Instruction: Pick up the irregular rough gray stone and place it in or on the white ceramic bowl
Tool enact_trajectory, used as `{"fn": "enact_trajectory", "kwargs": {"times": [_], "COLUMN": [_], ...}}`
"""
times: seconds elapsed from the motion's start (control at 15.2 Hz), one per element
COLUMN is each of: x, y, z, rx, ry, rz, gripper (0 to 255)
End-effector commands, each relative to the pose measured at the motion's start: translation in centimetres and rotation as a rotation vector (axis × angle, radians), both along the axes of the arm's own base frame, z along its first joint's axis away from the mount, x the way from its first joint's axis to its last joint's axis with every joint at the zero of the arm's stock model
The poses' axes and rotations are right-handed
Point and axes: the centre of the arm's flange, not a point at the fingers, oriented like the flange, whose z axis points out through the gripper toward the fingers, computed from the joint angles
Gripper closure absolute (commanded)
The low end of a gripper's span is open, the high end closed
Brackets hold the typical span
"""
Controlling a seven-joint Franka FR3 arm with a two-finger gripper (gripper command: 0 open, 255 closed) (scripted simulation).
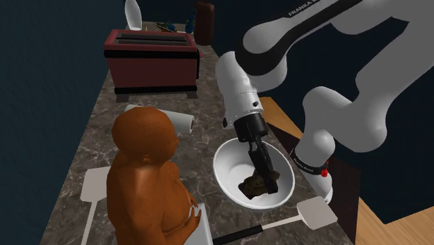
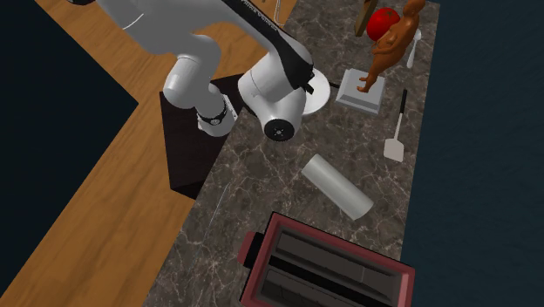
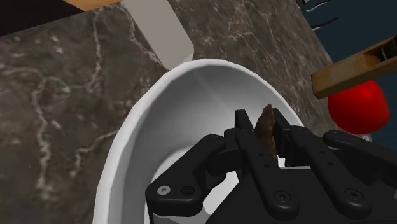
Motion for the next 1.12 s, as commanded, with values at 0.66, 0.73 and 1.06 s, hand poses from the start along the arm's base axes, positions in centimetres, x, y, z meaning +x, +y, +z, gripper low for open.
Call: {"fn": "enact_trajectory", "kwargs": {"times": [0.66,0.73,1.06], "x": [0.0,0.0,0.0], "y": [0.0,0.0,0.0], "z": [6.3,6.8,9.5], "rx": [0.000,0.000,0.000], "ry": [0.000,0.000,0.000], "rz": [0.000,0.000,0.000], "gripper": [255,255,255]}}
